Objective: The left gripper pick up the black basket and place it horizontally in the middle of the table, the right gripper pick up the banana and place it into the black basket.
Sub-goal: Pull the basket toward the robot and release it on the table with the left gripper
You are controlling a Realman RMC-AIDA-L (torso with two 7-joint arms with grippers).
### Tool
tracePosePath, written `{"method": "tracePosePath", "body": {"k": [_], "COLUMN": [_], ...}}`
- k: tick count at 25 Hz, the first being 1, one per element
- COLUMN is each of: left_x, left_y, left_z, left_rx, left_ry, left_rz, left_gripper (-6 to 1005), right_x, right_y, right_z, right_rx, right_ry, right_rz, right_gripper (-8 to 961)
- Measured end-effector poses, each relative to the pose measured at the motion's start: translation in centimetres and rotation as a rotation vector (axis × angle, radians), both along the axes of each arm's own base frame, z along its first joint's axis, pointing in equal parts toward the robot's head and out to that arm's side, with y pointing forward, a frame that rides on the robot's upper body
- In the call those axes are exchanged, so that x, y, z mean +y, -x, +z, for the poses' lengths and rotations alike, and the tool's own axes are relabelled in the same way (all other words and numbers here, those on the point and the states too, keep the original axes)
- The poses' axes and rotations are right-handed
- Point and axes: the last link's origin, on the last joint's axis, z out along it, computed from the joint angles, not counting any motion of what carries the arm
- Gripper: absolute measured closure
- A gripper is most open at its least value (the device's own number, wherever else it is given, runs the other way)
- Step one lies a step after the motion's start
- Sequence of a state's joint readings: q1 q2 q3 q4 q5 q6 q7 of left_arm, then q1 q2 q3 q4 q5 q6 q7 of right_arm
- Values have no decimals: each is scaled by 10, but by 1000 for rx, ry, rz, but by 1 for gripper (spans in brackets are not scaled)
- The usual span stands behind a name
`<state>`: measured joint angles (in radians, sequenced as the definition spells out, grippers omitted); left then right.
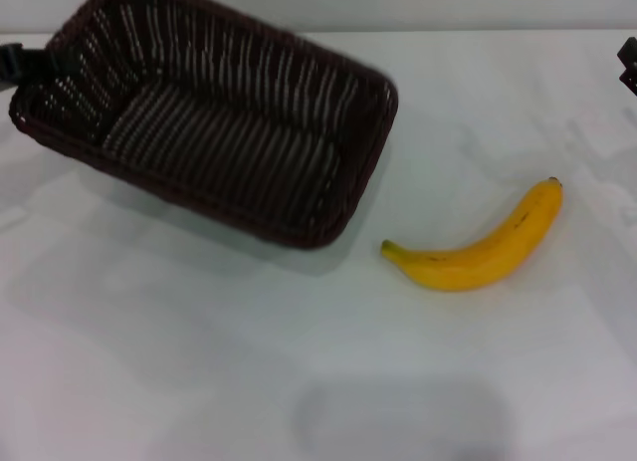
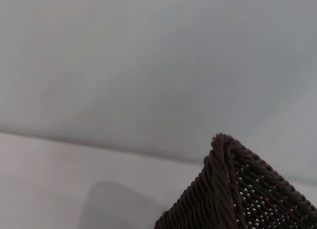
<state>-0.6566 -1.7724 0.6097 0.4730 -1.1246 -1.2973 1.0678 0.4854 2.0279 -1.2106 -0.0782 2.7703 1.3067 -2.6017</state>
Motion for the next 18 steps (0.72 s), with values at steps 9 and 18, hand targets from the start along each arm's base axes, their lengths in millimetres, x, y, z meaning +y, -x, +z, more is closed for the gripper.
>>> {"method": "tracePosePath", "body": {"k": [9, 18], "left_x": [-19, -28], "left_y": [9, 21], "left_z": [-15, -53], "left_rx": [-259, -269], "left_ry": [-98, -105], "left_rz": [90, 198], "left_gripper": [789, 764], "right_x": [-1, -1], "right_y": [-2, -2], "right_z": [0, 1], "right_rx": [-4, -4], "right_ry": [-4, -8], "right_rz": [-5, -9], "right_gripper": [79, 80]}}
